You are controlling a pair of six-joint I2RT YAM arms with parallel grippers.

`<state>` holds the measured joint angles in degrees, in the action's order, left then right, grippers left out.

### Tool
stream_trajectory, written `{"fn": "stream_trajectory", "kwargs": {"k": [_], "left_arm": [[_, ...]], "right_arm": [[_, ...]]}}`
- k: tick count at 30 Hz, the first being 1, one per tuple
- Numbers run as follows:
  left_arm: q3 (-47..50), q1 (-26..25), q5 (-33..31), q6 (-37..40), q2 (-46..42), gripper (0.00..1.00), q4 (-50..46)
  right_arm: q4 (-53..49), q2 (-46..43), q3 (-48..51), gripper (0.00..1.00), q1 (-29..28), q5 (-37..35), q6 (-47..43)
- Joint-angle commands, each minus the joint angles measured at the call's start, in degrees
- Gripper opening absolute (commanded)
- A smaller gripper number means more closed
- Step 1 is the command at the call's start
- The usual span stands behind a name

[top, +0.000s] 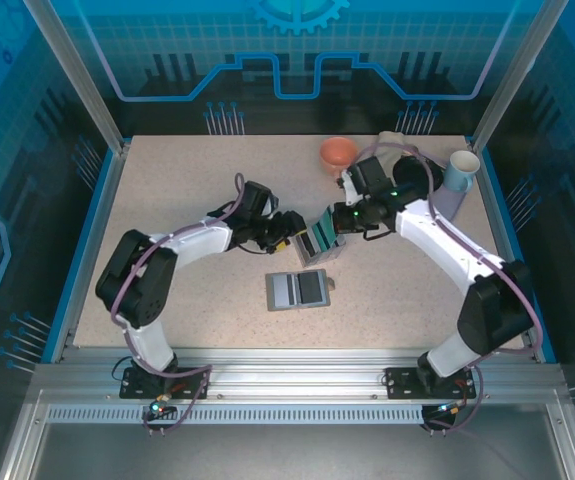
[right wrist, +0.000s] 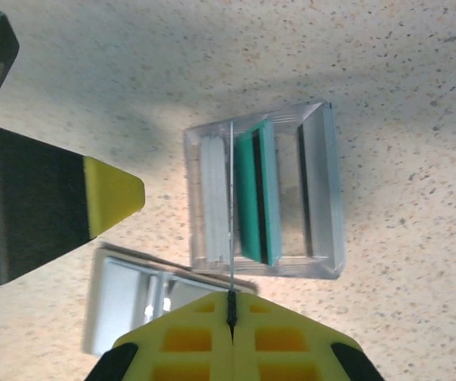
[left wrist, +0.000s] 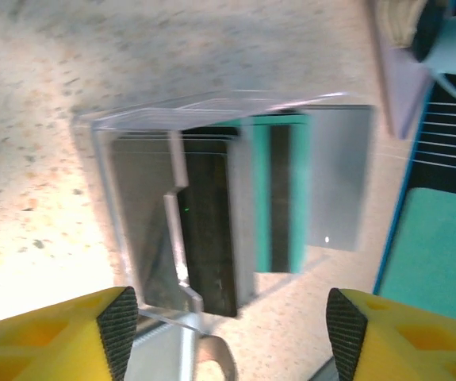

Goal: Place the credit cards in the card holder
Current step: Pick up the credit card from the storage box.

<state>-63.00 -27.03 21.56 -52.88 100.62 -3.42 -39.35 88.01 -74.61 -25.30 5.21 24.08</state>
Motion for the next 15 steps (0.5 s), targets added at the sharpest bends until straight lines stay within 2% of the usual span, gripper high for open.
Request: {"fn": "stream_trajectory", "kwargs": {"k": [1,8,15], "left_arm": [[2.1,0.6,2.7,0.7,-4.6,0.70,3.2],[8.9,1.6,10.0,-6.0,-10.5,0.76,16.3],[9.8,1.9,16.4,-11.2,-9.3,0.75,26.1]], "right_arm": [[3.5,-2.9,3.2,0.00,1.4,8.7,4.4],[14.3,-9.2,10.5,0.00,4.0,21.6,13.4],[19.9,-11.6,12.7,0.00,5.7,27.7,18.6]]}}
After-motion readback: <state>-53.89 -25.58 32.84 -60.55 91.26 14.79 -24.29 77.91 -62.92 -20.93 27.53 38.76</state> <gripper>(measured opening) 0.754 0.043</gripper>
